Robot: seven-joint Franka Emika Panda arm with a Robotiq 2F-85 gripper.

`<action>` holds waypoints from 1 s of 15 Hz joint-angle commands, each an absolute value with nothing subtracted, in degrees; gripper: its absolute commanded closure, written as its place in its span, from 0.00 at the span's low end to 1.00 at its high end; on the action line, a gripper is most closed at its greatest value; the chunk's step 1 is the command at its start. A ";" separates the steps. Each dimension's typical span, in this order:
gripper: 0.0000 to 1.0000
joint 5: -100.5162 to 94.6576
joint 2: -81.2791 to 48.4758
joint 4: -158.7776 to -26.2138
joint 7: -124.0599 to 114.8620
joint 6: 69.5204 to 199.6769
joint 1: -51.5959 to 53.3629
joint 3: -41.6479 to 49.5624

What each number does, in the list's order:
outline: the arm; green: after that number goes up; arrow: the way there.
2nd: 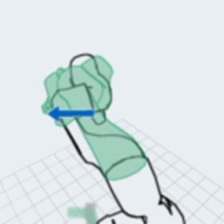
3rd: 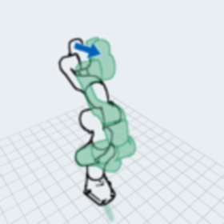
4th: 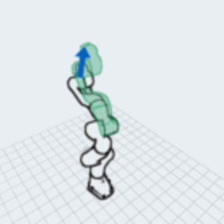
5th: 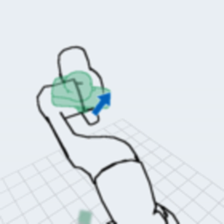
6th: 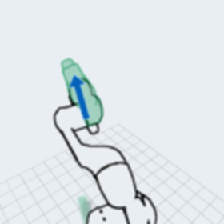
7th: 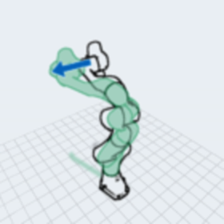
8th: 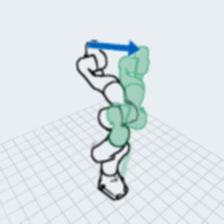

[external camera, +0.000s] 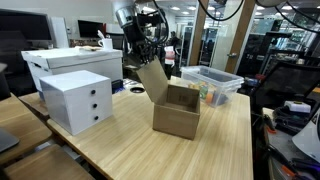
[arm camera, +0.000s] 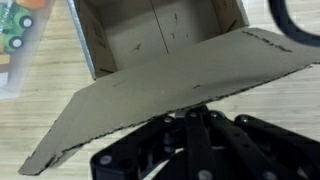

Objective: Close the top of the brown box

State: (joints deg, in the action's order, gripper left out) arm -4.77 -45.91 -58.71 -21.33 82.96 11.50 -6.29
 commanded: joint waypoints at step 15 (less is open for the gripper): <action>0.97 -3.21 -16.53 -105.12 -25.12 108.67 11.35 -4.24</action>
